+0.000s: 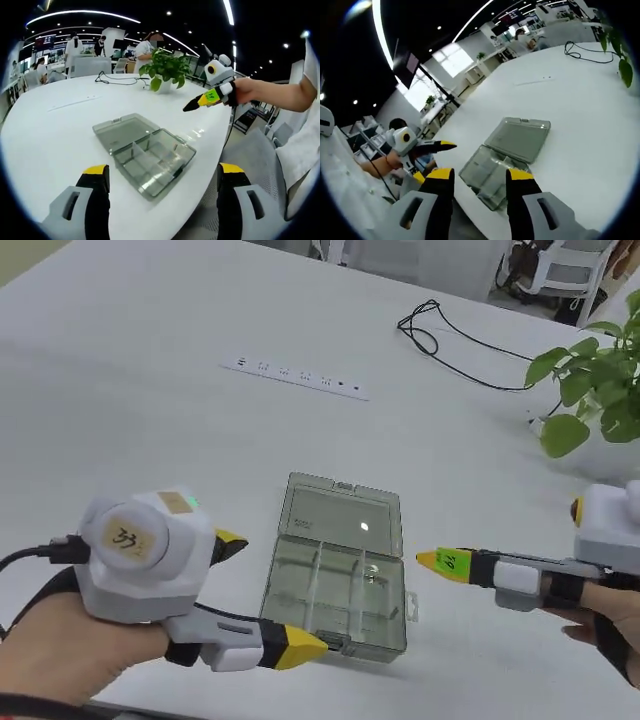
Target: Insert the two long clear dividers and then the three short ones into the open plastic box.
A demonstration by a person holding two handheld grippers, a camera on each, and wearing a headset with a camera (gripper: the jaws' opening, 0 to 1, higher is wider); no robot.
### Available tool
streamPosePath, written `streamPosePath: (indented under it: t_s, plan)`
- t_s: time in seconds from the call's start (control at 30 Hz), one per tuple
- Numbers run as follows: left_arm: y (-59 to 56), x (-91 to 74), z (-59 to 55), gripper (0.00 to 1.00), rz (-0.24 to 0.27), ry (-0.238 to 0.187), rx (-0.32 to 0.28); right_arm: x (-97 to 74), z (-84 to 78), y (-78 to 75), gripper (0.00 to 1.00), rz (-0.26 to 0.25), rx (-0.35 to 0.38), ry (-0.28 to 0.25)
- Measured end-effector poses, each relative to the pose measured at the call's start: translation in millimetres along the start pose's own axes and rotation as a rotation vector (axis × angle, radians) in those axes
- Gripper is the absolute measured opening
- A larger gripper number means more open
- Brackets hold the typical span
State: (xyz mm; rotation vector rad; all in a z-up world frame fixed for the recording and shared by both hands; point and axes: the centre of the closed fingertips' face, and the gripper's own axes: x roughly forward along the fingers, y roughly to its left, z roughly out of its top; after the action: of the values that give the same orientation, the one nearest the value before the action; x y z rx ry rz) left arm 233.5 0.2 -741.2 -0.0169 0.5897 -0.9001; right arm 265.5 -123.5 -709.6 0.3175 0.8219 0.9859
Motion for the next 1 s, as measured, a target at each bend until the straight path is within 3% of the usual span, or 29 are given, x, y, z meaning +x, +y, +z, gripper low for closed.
streamPosePath:
  t_s: [0.23,0.33,0.43,0.63,0.67,0.83,0.87,1.0]
  plan:
    - [4.8,-2.4,-2.1,0.91,0.015,-0.003,-0.011,-9.0,-12.7,-19.0,0.48,-0.01,-0.162,0.069]
    - [7.0,-3.0,-5.8,0.91,0.021,0.005,-0.017,-10.1,-20.9,-24.1,0.51,0.003,-0.233,0.128]
    - [8.4,-4.1,-6.6,0.91,0.026,0.005,-0.022,-10.3,-25.0,-24.7,0.51,0.026,-0.265,0.154]
    - [10.8,-4.9,-4.1,0.91,0.027,-0.005,-0.023,-13.6,-45.5,-49.7,0.52,-0.01,-0.484,0.329]
    - [11.5,-4.5,-4.5,0.91,0.026,-0.003,-0.023,-14.5,-50.7,-56.0,0.52,-0.026,-0.522,0.376]
    - [14.3,-3.4,-4.2,0.91,0.024,-0.006,-0.027,-14.0,-68.9,-73.7,0.53,-0.036,-0.69,0.532]
    - [14.2,-3.6,-3.7,0.91,0.023,-0.007,-0.027,-14.3,-73.2,-83.3,0.52,-0.044,-0.721,0.569]
    - [16.8,-4.1,-5.4,0.91,0.022,-0.005,-0.029,-12.1,-78.3,-103.1,0.5,-0.057,-0.791,0.638]
